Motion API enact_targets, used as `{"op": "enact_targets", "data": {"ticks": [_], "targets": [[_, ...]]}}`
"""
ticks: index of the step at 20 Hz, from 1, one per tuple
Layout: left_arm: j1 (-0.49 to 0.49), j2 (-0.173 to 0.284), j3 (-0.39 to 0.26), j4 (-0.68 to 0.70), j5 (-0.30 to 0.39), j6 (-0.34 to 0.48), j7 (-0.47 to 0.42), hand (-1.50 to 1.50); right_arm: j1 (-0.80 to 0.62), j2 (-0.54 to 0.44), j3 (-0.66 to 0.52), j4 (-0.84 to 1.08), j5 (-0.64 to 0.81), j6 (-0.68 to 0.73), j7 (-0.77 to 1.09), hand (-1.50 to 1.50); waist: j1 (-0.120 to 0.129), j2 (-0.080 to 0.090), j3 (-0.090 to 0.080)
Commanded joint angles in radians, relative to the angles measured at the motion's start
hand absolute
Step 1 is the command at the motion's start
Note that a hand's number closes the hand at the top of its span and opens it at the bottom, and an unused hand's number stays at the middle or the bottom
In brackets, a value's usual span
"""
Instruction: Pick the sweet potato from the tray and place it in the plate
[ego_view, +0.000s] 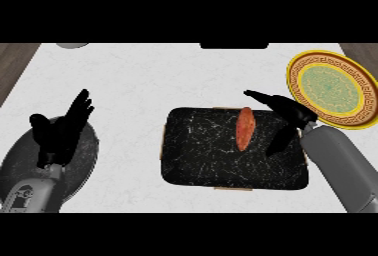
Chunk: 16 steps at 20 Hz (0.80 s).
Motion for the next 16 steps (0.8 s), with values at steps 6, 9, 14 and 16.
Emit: {"op": "enact_targets", "data": {"ticks": [6,9,14,16], "targets": [[-0.02,-0.03,0.029,0.028,-0.038,-0.028,-0.002,0.0,-0.028,0.104,-0.047,0.042,0.138,-0.009,0.064,-1.5,0.001,0.001,0.0],[-0.017,-0.016,0.056,0.011,-0.021,-0.052,-0.002,0.0,-0.031,0.122,-0.052,0.142,0.188,-0.049,-0.001,-1.5,0.003,0.001,0.0],[0.034,-0.027,0.065,0.001,-0.041,-0.072,-0.02,0.0,-0.081,0.131,-0.077,0.174,0.247,-0.015,-0.013,-1.5,0.002,0.001,0.0],[-0.001,-0.053,0.044,-0.019,-0.056,-0.036,0.027,0.0,-0.097,0.173,-0.045,0.224,0.277,-0.017,-0.012,-1.5,0.005,0.002,0.0]]}}
